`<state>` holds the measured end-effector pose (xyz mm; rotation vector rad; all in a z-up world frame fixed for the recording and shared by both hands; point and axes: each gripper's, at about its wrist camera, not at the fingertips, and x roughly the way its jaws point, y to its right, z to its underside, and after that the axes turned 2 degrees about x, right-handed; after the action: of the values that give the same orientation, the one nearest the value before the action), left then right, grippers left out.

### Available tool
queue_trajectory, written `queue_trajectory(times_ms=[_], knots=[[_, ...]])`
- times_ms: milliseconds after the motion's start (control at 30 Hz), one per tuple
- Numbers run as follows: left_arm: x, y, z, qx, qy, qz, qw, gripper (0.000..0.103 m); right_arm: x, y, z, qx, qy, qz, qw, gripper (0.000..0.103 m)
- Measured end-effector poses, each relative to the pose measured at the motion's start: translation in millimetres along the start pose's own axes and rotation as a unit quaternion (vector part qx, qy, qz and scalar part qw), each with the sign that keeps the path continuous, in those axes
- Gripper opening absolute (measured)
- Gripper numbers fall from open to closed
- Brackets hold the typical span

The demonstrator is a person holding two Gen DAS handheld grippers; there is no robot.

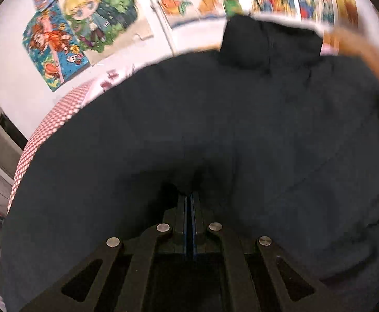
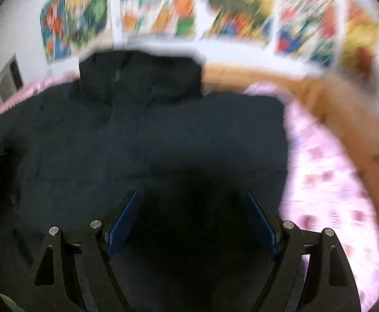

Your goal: Fold large clothes

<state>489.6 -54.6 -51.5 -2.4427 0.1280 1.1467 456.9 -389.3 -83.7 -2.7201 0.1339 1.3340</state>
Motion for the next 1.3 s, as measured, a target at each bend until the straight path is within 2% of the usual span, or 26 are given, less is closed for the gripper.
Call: queue_trajectory(times_ms=[67, 167, 300, 400, 467, 500, 567, 600, 633, 700, 733, 833, 900, 967, 1033, 1100, 1167, 1300], knots=[[15, 1, 1, 0.005, -0.02, 0.01, 0.9997, 0.003, 28, -3, 0, -0.011, -0.036, 0.014, 0.999, 0.078], [21, -5, 1, -0.007, -0.027, 0.031, 0.9991, 0.006, 46, -2, 4, -0.009, -0.046, 0.01, 0.999, 0.081], [8, -25, 5, -0.05, -0.004, 0.069, 0.9963, 0.007, 29, -3, 2, -0.005, -0.011, 0.007, 1.0, 0.082], [-8, -52, 14, -0.105, 0.019, 0.128, 0.9861, 0.008, 2, -10, -3, 0.007, 0.019, -0.003, 1.0, 0.09], [-28, -73, 25, -0.148, 0.042, 0.171, 0.9732, 0.011, -18, -22, -6, 0.006, 0.044, -0.023, 0.999, 0.094], [-35, -83, 32, -0.165, 0.054, 0.188, 0.9667, 0.02, -28, -29, -7, 0.004, 0.058, -0.032, 0.998, 0.097], [-53, -100, 46, -0.204, 0.077, 0.209, 0.9534, 0.051, -48, -47, -9, -0.006, 0.092, -0.059, 0.994, 0.102], [-59, -106, 52, -0.217, 0.087, 0.211, 0.9491, 0.086, -56, -57, -10, -0.013, 0.106, -0.074, 0.992, 0.102], [-71, -117, 63, -0.243, 0.11, 0.207, 0.9415, 0.099, -64, -68, -12, -0.021, 0.119, -0.092, 0.988, 0.102], [-88, -127, 81, -0.27, 0.14, 0.189, 0.9337, 0.103, -76, -91, -7, -0.037, 0.133, -0.115, 0.984, 0.102], [-93, -135, 84, -0.273, 0.14, 0.18, 0.9344, 0.103, -79, -104, -8, -0.049, 0.14, -0.124, 0.981, 0.102], [-102, -153, 97, -0.289, 0.117, 0.166, 0.9355, 0.103, -85, -143, -8, -0.089, 0.157, -0.143, 0.973, 0.102], [-113, -163, 114, -0.312, 0.111, 0.148, 0.9317, 0.103, -88, -173, -8, -0.119, 0.163, -0.145, 0.969, 0.102], [-124, -175, 139, -0.35, 0.104, 0.113, 0.9241, 0.103, -93, -201, 5, -0.149, 0.155, -0.144, 0.966, 0.102], [-127, -186, 157, -0.371, 0.081, 0.111, 0.9183, 0.103, -88, -229, 13, -0.192, 0.135, -0.139, 0.962, 0.102], [-131, -195, 179, -0.401, 0.067, 0.115, 0.9064, 0.103, -82, -249, 20, -0.231, 0.12, -0.127, 0.957, 0.102], [-135, -205, 202, -0.434, 0.063, 0.092, 0.8938, 0.103, -81, -263, 28, -0.25, 0.118, -0.112, 0.954, 0.102], [-139, -215, 234, -0.48, 0.05, 0.056, 0.8741, 0.103, -65, -278, 34, -0.247, 0.099, -0.1, 0.959, 0.102]])
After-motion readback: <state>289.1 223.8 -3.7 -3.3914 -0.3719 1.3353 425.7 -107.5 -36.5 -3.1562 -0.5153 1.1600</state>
